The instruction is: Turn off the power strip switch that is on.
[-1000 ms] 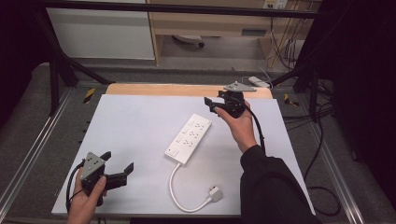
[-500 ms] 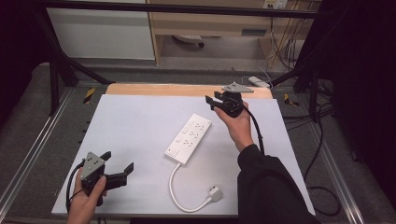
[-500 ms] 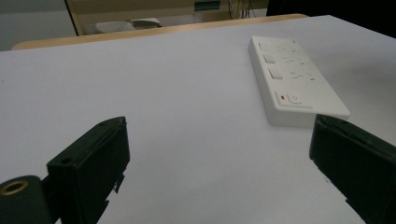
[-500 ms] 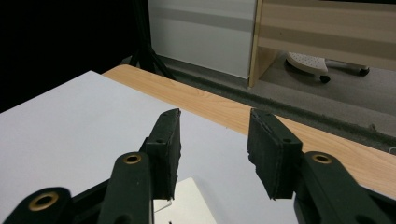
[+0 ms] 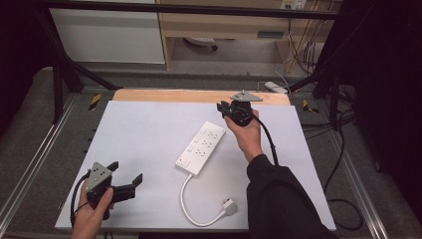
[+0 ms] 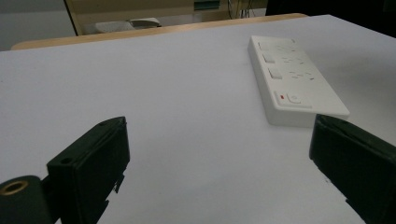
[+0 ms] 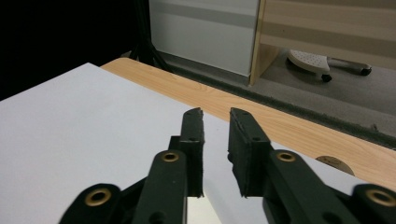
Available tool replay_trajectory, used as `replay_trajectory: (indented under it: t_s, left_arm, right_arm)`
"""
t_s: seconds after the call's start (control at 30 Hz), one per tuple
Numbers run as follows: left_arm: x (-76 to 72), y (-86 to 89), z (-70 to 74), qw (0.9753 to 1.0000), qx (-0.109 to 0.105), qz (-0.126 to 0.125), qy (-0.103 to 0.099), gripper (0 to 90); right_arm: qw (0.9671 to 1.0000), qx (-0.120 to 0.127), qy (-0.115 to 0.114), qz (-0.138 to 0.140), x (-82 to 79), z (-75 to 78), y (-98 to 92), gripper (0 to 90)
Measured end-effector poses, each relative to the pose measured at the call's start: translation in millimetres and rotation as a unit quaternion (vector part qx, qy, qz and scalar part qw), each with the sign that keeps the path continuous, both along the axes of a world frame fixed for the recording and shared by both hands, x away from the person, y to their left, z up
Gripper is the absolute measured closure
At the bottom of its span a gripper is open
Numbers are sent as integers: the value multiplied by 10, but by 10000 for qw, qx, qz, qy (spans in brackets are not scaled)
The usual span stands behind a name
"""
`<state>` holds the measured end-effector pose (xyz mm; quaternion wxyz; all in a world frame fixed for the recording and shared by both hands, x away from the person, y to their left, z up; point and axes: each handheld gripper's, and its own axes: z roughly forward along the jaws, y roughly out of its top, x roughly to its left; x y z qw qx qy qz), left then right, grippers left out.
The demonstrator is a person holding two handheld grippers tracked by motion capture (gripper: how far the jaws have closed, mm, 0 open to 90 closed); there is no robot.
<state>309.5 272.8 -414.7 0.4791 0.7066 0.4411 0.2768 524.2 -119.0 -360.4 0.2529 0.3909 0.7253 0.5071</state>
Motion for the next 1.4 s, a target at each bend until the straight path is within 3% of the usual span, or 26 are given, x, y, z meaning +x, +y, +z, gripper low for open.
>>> replay_trajectory:
  t_s: [0.07, 0.37, 0.57, 0.83, 1.4]
  left_arm:
    - [-1, -1, 1, 10000, -8, 0, 1, 52]
    - [-2, -3, 3, 10000, -5, -19, -5, 51]
    - [0, -2, 6, 10000, -20, -25, -10, 51]
    - [-1, -3, 5, 10000, -5, -40, -6, 51]
    - [-1, -1, 7, 10000, -20, -45, -11, 52]
  right_arm:
    - [10000, -24, -31, 13, 7, -34, 42, 840]
    - [9999, -83, 35, 92, 32, -126, 126, 890]
    - [9996, -192, 122, 145, 56, -228, 197, 894]
    - [9992, -163, 301, 205, 100, -369, 281, 900]
    - [9984, -252, 491, 152, 154, -511, 346, 900]
